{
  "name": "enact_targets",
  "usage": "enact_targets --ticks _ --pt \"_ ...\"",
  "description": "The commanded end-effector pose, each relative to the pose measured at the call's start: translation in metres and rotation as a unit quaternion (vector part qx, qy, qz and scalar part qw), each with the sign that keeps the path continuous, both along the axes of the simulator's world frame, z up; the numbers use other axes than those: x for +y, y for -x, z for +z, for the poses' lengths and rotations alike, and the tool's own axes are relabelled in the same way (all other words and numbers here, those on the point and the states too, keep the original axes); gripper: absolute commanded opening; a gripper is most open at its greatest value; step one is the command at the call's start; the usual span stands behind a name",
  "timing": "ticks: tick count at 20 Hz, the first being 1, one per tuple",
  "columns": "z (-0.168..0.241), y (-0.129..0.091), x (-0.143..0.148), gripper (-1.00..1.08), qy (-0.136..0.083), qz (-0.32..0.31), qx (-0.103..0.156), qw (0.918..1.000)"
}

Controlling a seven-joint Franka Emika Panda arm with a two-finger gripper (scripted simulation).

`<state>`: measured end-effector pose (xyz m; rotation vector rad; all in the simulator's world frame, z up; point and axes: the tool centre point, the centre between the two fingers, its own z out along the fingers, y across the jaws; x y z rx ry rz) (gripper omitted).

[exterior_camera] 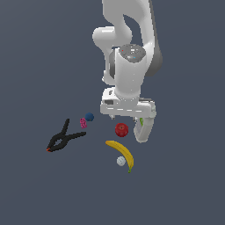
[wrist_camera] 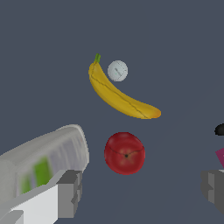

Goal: Pick up a designated object from a clutter of objects.

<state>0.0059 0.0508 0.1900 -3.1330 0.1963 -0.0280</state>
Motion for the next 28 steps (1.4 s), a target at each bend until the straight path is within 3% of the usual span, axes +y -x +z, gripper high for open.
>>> enact_targets --ticks 1,12,21,28 --pt "-0.037 0.013 0.002 1.0 0.001 -0.017 0.015 0.9997" --pt "-0.088 0.026 0.002 1.0 0.0 -0.069 0.01 0.9975" --pt "-0.095 0.027 0.001 1.0 0.0 -0.074 0.009 0.9972" --pt "-0.122 0.029 0.001 1.0 0.0 -0.075 0.009 0.9972"
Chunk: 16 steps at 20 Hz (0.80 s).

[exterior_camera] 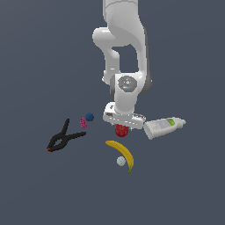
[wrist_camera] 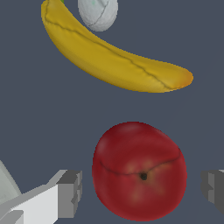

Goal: Pick up a designated object from a clutter of objects.

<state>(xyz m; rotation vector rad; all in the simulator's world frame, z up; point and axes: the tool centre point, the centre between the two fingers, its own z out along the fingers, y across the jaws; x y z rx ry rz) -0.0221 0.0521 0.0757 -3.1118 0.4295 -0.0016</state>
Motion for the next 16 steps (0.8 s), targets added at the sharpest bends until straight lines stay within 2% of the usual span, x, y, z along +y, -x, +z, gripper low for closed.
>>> enact_targets --ticks 1,9,10,16 --pt "-0.012 0.001 0.0 1.0 0.0 0.0 0.0 1.0" --pt "-0.03 0.001 0.0 1.0 0.0 0.0 0.0 1.0" --pt "-0.03 0.001 0.0 -1.0 0.0 0.0 0.0 1.0" --pt "-0.03 0.001 0.0 -1.0 0.0 0.0 0.0 1.0"
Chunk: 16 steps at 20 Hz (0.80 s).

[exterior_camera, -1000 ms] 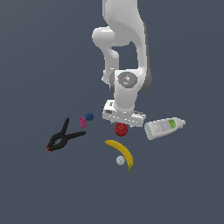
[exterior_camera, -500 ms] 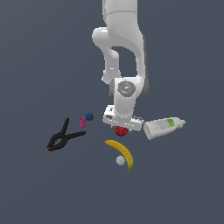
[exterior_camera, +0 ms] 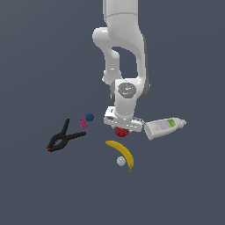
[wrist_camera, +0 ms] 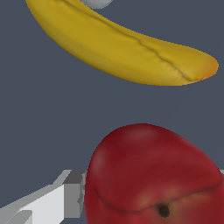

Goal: Pick up a designated object from a clutter of objects.

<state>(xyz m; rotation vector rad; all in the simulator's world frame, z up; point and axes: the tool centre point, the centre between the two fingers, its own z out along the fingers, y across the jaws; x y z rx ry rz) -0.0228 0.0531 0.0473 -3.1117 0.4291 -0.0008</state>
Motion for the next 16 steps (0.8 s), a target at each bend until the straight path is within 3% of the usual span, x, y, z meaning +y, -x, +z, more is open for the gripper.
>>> enact_targets --ticks 1,16 --pt "-0.001 0.0 -0.001 -1.0 0.0 -0.001 0.0 1.0" --pt "0.032 0.007 0.005 -1.0 0.0 0.0 0.0 1.0"
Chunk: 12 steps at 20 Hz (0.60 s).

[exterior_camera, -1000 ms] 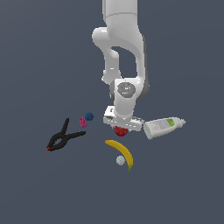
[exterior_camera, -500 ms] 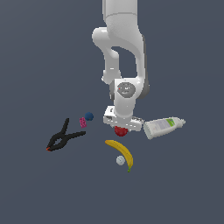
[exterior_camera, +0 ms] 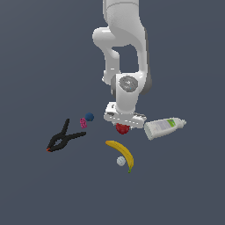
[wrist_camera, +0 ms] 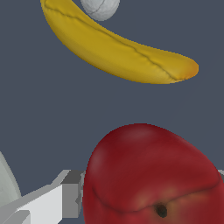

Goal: Pick up a designated object from a clutter of objects.

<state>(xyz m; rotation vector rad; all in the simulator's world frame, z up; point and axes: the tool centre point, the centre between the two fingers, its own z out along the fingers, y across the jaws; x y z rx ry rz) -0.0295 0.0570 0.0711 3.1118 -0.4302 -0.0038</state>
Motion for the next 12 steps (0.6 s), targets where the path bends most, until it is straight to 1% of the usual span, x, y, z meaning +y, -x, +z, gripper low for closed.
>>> enact_targets --ticks 1,6,12 --pt "0.014 0.002 0.002 -1.0 0.0 0.0 -0.002 1.0" --pt "0.049 0.01 0.008 -1.0 0.0 0.0 -0.001 1.0" --pt "0.105 0.022 0.017 -1.0 0.0 0.0 -0.001 1.0"
